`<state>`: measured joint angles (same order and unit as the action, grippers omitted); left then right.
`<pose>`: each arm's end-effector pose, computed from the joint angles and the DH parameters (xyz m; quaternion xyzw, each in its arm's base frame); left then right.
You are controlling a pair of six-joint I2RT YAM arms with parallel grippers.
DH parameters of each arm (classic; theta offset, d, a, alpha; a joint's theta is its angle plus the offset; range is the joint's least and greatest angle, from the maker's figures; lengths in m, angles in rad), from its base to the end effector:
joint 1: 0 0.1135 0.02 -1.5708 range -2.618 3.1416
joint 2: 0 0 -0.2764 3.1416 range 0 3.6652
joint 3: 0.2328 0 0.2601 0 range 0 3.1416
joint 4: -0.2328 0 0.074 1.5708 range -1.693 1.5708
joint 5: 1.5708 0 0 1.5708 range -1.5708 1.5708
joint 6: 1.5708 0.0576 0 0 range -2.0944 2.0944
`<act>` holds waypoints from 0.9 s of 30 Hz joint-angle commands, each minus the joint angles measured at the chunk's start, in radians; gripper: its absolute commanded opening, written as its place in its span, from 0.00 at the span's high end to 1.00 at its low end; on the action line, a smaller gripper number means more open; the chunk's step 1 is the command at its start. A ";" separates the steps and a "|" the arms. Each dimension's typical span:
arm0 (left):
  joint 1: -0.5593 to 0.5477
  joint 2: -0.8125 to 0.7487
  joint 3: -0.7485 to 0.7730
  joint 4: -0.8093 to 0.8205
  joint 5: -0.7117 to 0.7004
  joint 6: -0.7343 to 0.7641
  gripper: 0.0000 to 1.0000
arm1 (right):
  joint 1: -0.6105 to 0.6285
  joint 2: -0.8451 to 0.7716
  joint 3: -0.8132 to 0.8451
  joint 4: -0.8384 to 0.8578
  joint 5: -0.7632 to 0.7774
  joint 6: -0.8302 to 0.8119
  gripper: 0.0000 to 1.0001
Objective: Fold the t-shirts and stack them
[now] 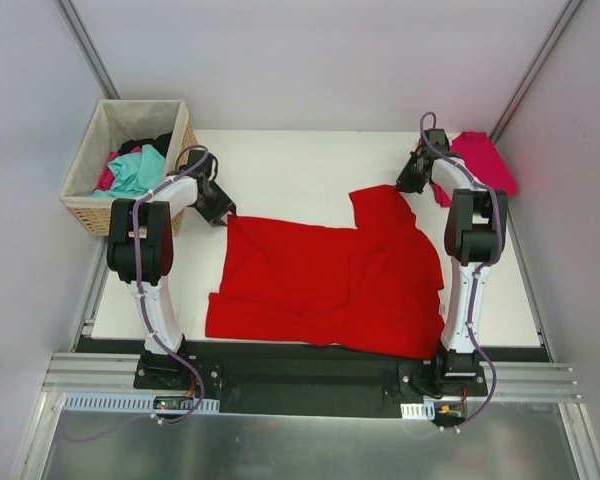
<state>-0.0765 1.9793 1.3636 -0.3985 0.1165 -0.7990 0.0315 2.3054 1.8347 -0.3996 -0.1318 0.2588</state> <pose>0.4386 -0.0403 0.1586 -0.3243 0.9036 -0.1670 0.2247 0.5420 0.0247 0.1571 0.0838 0.9338 0.1107 0.3298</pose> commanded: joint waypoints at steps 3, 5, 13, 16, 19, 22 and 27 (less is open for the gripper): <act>0.018 0.030 0.051 -0.003 -0.047 -0.003 0.60 | 0.002 -0.018 -0.005 0.008 -0.019 -0.003 0.99; 0.018 0.038 0.057 -0.002 -0.046 -0.005 0.62 | 0.002 -0.018 -0.006 0.008 -0.019 -0.003 0.99; 0.018 0.044 0.066 -0.005 -0.049 -0.009 0.78 | 0.001 -0.017 -0.003 0.008 -0.019 -0.003 0.99; 0.018 0.046 0.069 -0.003 -0.043 -0.009 0.78 | 0.001 -0.015 0.000 0.008 -0.020 -0.003 0.99; 0.018 0.047 0.068 -0.003 -0.037 -0.011 0.81 | 0.002 -0.015 -0.002 0.007 -0.022 -0.004 0.99; 0.018 0.049 0.066 -0.003 -0.028 -0.011 0.91 | 0.002 -0.015 -0.002 0.007 -0.020 -0.003 0.99; 0.018 0.055 0.072 0.001 -0.018 -0.008 1.00 | 0.001 -0.017 -0.003 0.007 -0.022 -0.003 0.99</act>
<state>-0.0643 2.0109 1.4040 -0.3950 0.0956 -0.8032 0.0315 2.3054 1.8339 -0.3973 -0.1394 0.2581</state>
